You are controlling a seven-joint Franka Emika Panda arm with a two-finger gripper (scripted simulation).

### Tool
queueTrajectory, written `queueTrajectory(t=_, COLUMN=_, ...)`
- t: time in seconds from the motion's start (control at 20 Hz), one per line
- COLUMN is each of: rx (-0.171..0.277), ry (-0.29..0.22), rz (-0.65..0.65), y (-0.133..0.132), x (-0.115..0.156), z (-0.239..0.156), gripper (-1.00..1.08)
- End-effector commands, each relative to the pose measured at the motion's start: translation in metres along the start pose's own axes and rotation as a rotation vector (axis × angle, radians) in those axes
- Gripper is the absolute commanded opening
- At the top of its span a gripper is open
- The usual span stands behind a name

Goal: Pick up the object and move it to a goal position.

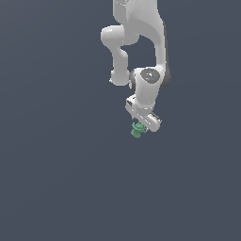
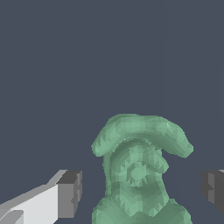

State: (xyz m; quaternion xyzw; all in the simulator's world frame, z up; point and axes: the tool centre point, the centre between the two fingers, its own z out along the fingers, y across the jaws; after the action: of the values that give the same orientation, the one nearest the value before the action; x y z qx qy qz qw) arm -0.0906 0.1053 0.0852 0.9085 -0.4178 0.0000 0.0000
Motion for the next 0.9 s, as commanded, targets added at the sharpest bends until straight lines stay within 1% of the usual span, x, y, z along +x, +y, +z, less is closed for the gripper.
queueTrajectory(t=0.0, rx=0.000, ry=0.000, rz=0.001, y=0.000, x=0.000, z=0.011, gripper=1.00)
queueTrajectory(t=0.3, rx=0.000, ry=0.000, rz=0.001, y=0.000, x=0.000, z=0.022, gripper=1.00)
queueTrajectory(t=0.35, rx=0.000, ry=0.000, rz=0.001, y=0.000, x=0.000, z=0.022, gripper=-1.00)
queueTrajectory(t=0.85, rx=0.001, ry=0.000, rz=0.001, y=-0.001, x=0.000, z=0.021, gripper=-1.00)
